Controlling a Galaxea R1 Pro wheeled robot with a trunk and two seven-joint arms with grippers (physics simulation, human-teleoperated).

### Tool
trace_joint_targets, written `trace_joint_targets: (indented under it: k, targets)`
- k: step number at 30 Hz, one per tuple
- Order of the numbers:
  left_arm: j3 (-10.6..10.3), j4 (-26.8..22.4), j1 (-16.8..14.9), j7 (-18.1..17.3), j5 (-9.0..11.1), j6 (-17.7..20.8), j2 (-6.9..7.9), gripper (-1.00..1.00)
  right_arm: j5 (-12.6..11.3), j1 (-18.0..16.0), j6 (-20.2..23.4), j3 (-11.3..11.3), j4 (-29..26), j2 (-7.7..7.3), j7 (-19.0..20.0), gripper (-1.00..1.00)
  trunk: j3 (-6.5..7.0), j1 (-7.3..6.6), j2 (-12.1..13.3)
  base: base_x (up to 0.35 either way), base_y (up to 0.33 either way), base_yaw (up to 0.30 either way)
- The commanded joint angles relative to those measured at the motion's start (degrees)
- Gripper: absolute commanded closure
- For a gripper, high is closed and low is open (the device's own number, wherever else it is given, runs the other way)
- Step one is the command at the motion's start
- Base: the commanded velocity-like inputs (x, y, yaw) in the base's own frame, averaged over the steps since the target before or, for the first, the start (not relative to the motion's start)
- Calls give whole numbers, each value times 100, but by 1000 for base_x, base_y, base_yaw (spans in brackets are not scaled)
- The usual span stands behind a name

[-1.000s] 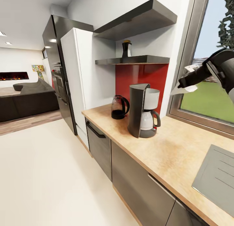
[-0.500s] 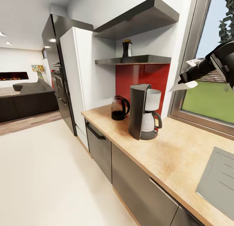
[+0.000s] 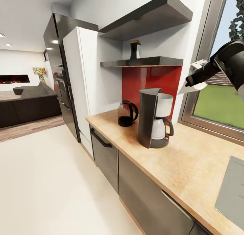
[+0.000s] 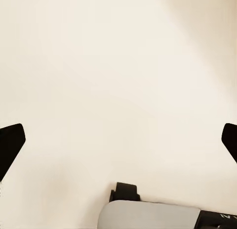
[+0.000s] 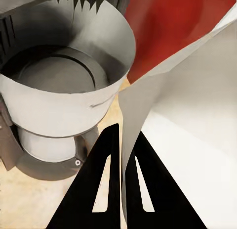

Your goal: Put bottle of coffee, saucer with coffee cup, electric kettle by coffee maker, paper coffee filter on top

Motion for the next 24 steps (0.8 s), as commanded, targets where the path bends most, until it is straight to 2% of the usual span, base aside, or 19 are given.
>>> trace_joint_targets:
  k: [1,13,19,24]
  targets:
    - [4,-6,1,-1,7,-8,-1,-100,53,-8,9,22,-47,2,49,100,-6,2,-3,99,89,0]
    - [4,-9,1,-1,7,-8,3,-100,52,-199,9,22,-144,11,77,100,-6,2,-3,46,50,0]
    - [4,-10,1,-1,7,-8,3,-100,58,-211,9,22,-146,11,410,100,-6,2,-3,55,51,0]
    - [4,-12,1,-1,7,-8,3,-100,58,-212,9,33,-146,15,464,100,-6,2,-3,33,33,0]
